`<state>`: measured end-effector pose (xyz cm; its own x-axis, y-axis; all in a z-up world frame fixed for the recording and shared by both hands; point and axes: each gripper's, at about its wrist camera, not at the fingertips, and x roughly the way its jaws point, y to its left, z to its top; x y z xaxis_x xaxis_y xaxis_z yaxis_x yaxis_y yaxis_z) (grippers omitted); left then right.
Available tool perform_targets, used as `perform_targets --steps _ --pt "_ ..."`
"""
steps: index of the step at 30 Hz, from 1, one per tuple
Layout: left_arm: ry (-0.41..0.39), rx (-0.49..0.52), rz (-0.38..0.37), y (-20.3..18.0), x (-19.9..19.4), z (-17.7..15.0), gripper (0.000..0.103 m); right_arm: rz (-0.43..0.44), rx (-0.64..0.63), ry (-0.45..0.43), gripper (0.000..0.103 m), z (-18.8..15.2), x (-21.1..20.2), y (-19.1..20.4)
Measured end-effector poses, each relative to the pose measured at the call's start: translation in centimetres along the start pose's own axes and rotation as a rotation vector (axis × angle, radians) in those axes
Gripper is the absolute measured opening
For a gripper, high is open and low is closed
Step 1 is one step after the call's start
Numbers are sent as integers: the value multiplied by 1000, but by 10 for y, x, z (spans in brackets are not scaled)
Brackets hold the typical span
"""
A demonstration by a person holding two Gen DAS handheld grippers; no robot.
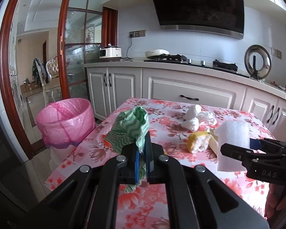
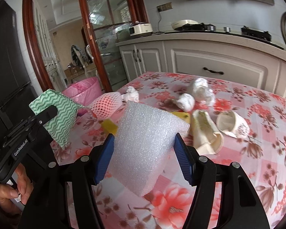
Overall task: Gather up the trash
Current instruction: 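Carry the cloth and foam block over the pink bin and open both tools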
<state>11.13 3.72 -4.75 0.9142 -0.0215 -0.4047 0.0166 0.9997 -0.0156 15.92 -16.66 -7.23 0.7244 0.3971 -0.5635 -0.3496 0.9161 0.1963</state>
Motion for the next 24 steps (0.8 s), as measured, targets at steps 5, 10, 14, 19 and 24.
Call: perform_targets --steps 5,10,14,19,24 --pt "-10 -48 41 26 8 6 5 26 -42 3 60 20 18 19" --pt "-3 -84 97 62 19 11 5 69 -85 1 60 47 45 46" --pt "4 -114 138 97 30 18 5 105 -104 -1 60 73 73 69" --pt "15 -104 180 135 46 32 5 171 -140 7 61 102 115 104" --pt "21 -140 175 180 69 55 5 271 -175 24 61 135 162 142"
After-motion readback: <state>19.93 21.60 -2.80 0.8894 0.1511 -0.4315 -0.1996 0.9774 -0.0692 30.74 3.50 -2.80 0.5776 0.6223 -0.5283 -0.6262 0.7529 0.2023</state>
